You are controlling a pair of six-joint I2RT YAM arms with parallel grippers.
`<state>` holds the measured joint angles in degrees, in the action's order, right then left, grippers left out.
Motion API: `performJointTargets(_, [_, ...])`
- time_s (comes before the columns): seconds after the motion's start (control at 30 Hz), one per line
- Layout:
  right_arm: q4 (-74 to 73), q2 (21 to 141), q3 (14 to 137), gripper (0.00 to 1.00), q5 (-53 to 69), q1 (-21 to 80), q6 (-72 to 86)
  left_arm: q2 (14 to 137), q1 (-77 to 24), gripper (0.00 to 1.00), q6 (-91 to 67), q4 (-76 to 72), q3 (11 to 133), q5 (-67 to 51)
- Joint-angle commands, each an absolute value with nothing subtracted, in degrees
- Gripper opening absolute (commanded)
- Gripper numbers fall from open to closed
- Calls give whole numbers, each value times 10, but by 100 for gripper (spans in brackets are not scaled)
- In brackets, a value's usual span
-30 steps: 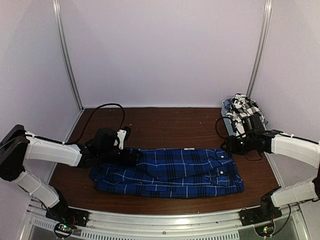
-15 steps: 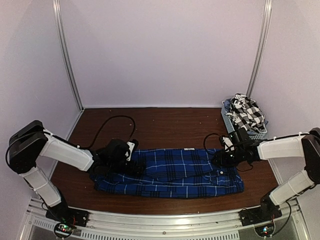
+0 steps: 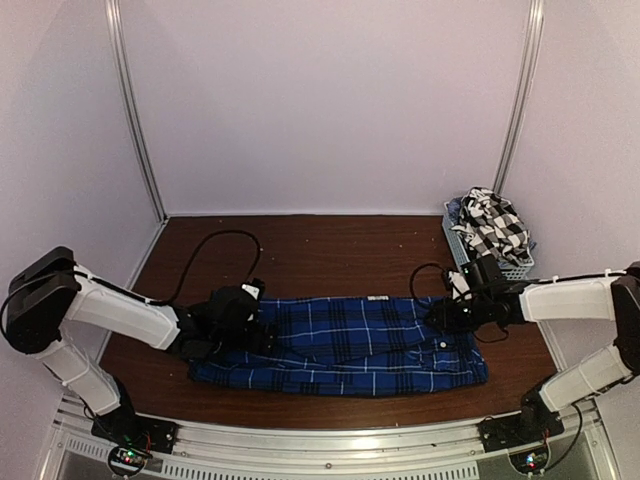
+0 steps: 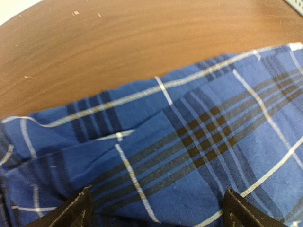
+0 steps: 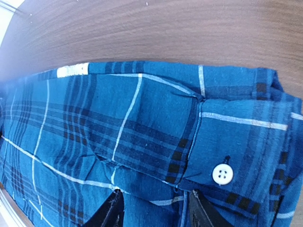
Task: Fold and stack the long sleeve shirts
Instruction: Smooth out the rectangle-folded shirt at the center of the board, then rotate the rectangle-folded shirt at the center of the board.
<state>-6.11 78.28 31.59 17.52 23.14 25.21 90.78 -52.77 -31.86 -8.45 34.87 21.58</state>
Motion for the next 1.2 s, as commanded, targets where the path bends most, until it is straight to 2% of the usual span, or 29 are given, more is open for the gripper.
performJointTargets(0.0, [-95,733,327,49,157,232,242,820,-526,98,-347,-77,328,250])
performJointTargets(0.17, [-118,707,351,51,155,232,236,725,-521,98,-389,-33,306,226])
performJointTargets(0.37, [-138,708,381,51,157,232,222,694,-500,98,-445,68,303,151])
performJointTargets(0.67, [-147,760,412,52,147,233,202,675,-428,98,-472,53,240,63])
performJointTargets(0.9, [-126,789,404,53,158,233,205,750,-371,98,-435,16,253,19])
performJointTargets(1.17, [-122,804,411,53,149,233,201,892,-317,98,-377,-28,340,-29])
